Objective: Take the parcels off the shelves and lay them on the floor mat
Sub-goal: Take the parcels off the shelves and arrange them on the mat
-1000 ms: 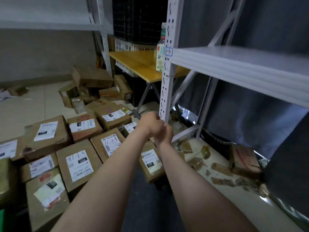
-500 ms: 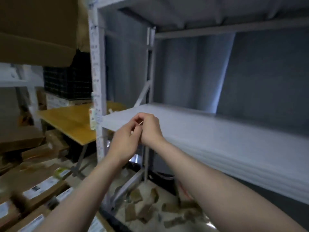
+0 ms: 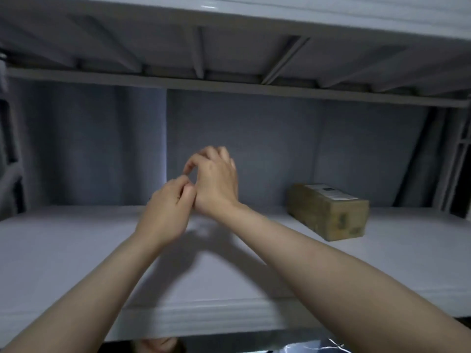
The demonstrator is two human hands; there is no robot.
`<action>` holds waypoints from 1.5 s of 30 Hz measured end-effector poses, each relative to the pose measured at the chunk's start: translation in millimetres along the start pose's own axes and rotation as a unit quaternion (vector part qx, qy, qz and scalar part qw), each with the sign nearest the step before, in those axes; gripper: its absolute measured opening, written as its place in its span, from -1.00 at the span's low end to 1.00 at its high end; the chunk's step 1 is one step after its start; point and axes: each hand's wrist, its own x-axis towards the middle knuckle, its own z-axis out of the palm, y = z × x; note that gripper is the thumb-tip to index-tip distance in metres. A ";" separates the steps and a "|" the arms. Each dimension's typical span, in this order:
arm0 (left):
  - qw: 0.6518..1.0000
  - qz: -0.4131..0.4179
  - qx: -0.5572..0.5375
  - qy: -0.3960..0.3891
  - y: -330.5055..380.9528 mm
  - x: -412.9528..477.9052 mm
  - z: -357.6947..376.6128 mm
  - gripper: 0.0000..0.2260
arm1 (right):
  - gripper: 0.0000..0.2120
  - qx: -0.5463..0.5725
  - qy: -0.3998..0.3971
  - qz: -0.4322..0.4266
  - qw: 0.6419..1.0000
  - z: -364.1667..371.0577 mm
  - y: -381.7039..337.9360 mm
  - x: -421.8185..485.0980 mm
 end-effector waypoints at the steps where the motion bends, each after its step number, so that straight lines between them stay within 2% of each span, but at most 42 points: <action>1: 1.000 0.011 -0.003 -0.010 7.8 5.9 11.7 -0.77 | -0.81 -0.035 0.004 0.005 0.999 -10.1 14.1 1.8; 4: 0.998 0.024 0.000 -0.051 26.4 22.9 47.6 -0.72 | -0.63 -0.134 -0.014 0.043 0.990 -38.8 57.2 6.3; 8: 0.991 0.013 -0.010 -0.129 44.2 34.2 101.2 -0.71 | -0.31 -0.210 -0.098 0.150 0.961 -64.1 117.7 2.4; 11: 0.985 -0.002 -0.048 -0.165 48.7 30.5 131.4 -0.66 | -0.03 -0.245 -0.136 0.253 0.926 -79.2 158.0 -5.4; 13: 0.983 -0.009 -0.054 -0.174 42.4 25.9 141.1 -0.57 | 0.09 -0.252 -0.156 0.356 0.886 -90.2 181.1 -15.5; 16: 0.984 -0.012 -0.031 -0.175 23.9 18.6 141.8 -0.54 | 0.04 -0.240 -0.169 0.484 0.825 -96.1 210.6 -34.4; 19: 0.985 -0.035 -0.007 -0.169 0.1 11.5 135.2 -0.55 | -0.12 -0.274 -0.159 0.484 0.815 -87.2 226.1 -39.4; 21: 0.985 -0.054 0.006 -0.163 -13.8 7.8 129.2 -0.55 | -0.15 -0.275 -0.160 0.486 0.814 -84.9 228.1 -33.3; 26: 0.987 -0.079 0.022 -0.136 -35.3 6.5 119.6 -0.57 | -0.05 -0.301 -0.189 0.505 0.786 -93.9 234.4 -19.9; 29: 0.989 -0.079 0.017 -0.122 -35.8 10.6 115.8 -0.59 | 0.11 -0.277 -0.204 0.511 0.788 -94.9 232.7 -15.6; 33: 0.993 -0.067 0.002 -0.093 -28.5 18.3 105.7 -0.65 | 0.27 -0.221 -0.211 0.482 0.821 -80.2 220.1 -8.8; 38: 0.996 -0.067 0.018 -0.064 -33.2 19.2 78.8 -0.68 | 0.23 -0.188 -0.227 0.430 0.853 -42.5 180.7 3.8; 45: 0.990 -0.133 0.037 -0.023 -66.2 6.7 14.9 -0.72 | 0.10 -0.086 -0.213 0.338 0.912 20.1 86.0 12.7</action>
